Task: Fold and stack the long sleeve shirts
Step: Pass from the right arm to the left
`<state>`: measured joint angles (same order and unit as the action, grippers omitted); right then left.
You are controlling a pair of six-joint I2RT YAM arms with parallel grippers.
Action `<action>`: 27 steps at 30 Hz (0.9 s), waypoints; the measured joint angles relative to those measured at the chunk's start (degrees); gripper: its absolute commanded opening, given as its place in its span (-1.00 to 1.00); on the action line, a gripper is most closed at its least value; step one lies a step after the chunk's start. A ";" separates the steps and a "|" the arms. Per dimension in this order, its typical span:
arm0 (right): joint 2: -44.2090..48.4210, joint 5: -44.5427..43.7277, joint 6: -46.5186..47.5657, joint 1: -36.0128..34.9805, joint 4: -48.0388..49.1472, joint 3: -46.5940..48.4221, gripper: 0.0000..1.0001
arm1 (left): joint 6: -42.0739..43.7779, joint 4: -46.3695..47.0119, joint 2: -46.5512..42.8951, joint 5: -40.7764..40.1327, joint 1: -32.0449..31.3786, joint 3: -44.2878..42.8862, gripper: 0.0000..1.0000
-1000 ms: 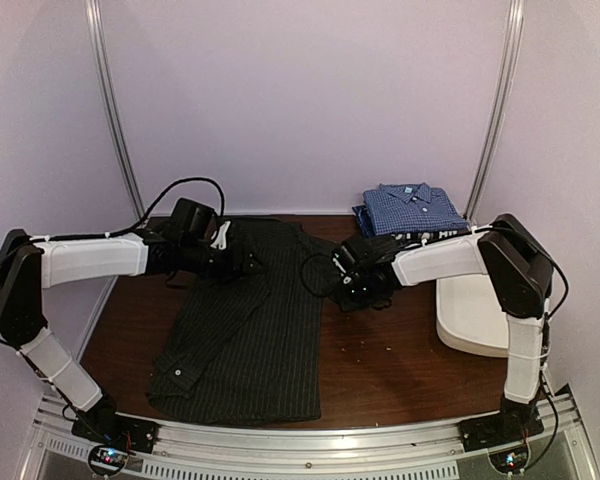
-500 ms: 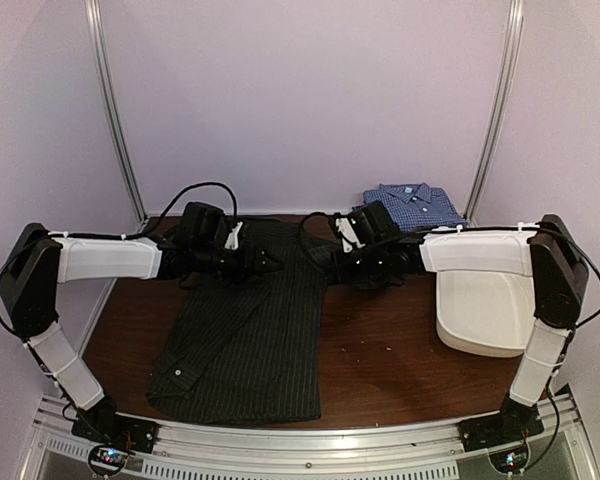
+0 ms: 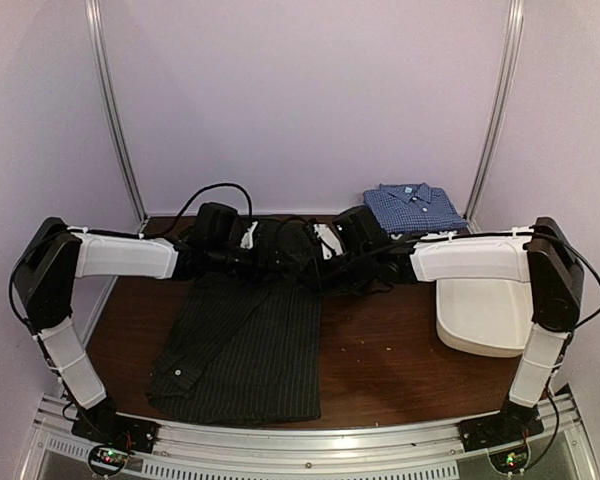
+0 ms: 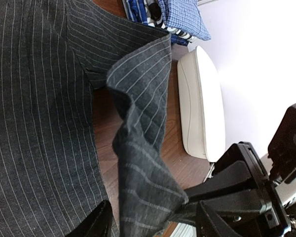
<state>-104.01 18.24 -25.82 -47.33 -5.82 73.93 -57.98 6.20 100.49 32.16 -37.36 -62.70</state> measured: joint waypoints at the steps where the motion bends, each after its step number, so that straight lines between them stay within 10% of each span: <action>1: -0.20 0.22 -0.07 -0.28 0.15 0.07 -0.94 | -0.17 0.20 0.24 0.00 0.00 -0.15 -0.03; 7: -0.42 0.87 -0.50 -0.83 0.52 0.07 -0.72 | -0.83 0.98 2.19 0.11 -0.04 -1.79 -1.00; 16: 0.13 -1.57 -0.63 -0.48 0.55 -0.22 0.06 | 3.63 -8.66 2.71 -2.89 0.15 -9.88 -1.00; 27: 7.89 -5.29 -0.57 5.99 2.08 -7.10 0.29 | 10.80 -20.39 -2.03 -5.95 10.80 -17.38 -1.00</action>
<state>-96.12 12.95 -26.39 -41.34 -3.75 66.83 -47.18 -14.20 98.45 26.22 -26.57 -80.07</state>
